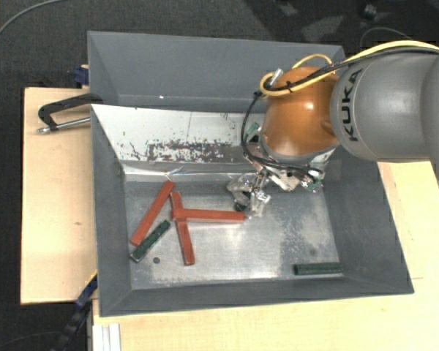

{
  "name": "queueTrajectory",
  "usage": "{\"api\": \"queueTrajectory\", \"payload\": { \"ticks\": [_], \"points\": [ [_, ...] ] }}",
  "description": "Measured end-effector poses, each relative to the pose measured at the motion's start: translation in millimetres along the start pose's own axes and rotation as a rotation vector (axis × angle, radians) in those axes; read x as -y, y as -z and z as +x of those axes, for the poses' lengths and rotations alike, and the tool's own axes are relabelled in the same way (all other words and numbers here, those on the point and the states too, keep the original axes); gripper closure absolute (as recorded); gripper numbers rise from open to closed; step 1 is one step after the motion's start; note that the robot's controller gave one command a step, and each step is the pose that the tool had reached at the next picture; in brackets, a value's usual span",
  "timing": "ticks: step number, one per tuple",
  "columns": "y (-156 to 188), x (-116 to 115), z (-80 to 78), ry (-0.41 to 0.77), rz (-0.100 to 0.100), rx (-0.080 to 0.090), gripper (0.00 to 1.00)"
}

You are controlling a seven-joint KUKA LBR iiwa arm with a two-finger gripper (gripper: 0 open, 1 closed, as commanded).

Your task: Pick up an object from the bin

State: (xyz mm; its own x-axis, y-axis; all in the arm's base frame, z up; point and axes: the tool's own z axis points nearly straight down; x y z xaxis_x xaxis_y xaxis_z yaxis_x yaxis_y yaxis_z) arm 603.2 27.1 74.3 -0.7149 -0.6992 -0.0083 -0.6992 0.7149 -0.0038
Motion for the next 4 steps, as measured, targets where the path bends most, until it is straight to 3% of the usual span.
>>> {"api": "queueTrajectory", "payload": {
  "ticks": [1, 2, 3, 4],
  "points": [
    [-0.6, -66.1, -58.2, -0.211, 0.000, 0.002, 1.00],
    [162.0, -104.4, -37.9, -0.229, 0.002, 0.006, 1.00],
    [156.9, -104.8, -36.8, -0.228, -0.001, -0.002, 0.00],
    [56.0, -102.2, -79.3, 0.346, -0.008, -0.008, 0.00]
  ]
}}
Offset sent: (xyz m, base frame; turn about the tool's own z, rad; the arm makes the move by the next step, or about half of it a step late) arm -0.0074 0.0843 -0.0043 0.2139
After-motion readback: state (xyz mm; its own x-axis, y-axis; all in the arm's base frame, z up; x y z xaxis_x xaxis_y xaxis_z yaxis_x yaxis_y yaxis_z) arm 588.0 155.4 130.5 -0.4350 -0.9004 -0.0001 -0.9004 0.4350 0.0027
